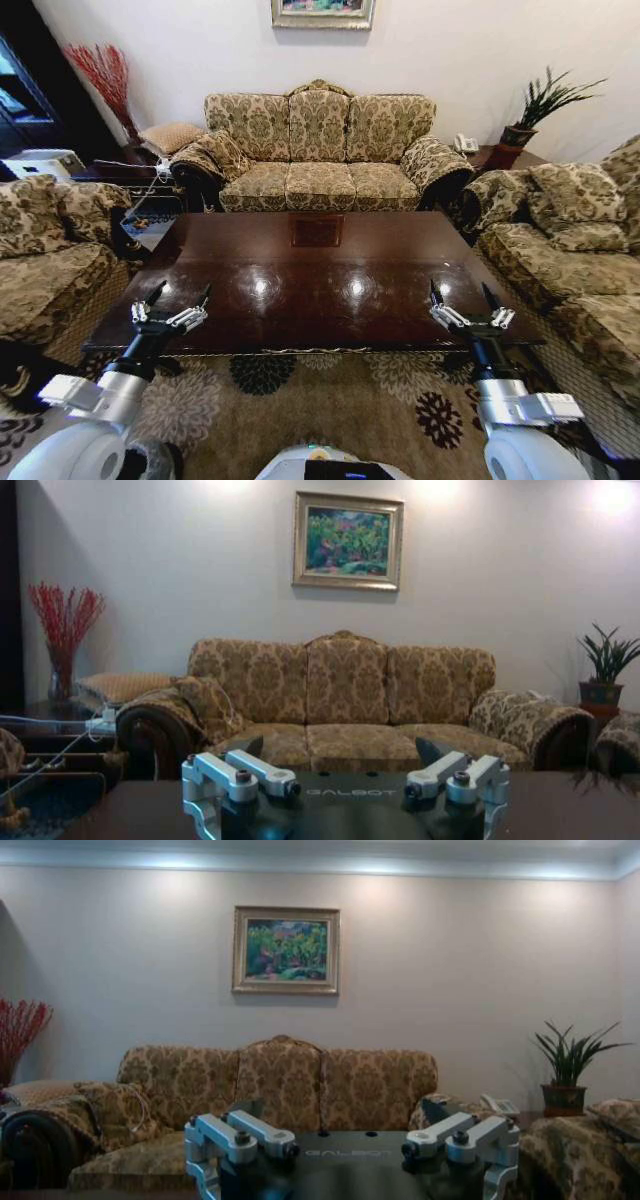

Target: Move to the front of the table and place the trash on the table into the trash bin.

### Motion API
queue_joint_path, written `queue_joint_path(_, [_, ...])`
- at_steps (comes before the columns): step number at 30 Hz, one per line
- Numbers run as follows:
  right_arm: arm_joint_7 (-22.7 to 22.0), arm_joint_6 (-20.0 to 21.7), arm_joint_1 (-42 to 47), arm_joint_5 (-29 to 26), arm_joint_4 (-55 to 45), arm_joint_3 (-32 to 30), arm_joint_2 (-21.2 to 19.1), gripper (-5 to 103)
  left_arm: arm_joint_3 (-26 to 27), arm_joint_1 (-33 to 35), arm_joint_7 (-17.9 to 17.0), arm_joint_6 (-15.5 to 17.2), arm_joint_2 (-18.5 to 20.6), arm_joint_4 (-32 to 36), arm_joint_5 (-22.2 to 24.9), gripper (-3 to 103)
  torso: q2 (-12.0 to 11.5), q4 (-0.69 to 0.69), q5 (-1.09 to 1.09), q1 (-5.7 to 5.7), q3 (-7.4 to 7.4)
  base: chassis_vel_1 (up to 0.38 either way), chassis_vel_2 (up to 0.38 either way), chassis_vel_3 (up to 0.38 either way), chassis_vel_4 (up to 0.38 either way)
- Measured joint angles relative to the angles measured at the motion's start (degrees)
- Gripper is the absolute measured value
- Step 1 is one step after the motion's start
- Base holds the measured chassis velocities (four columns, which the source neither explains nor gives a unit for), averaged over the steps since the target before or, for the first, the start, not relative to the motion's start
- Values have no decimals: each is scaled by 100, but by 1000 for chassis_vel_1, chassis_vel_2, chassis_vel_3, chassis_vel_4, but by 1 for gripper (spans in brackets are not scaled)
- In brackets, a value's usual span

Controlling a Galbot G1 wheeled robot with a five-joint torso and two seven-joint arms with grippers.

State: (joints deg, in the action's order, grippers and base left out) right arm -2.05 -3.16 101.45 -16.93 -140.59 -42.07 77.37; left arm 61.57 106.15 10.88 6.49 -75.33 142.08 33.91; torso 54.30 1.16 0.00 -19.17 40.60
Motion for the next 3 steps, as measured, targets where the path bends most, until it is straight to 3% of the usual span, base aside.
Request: queue_joint_path(3, [-1, 0, 0, 1, 1, 0, 0, 100, 1, 0, 0, -1, 0, 0, 0, 100, 0, 0, 0, 0, 0, 0, 0, 0, 0])
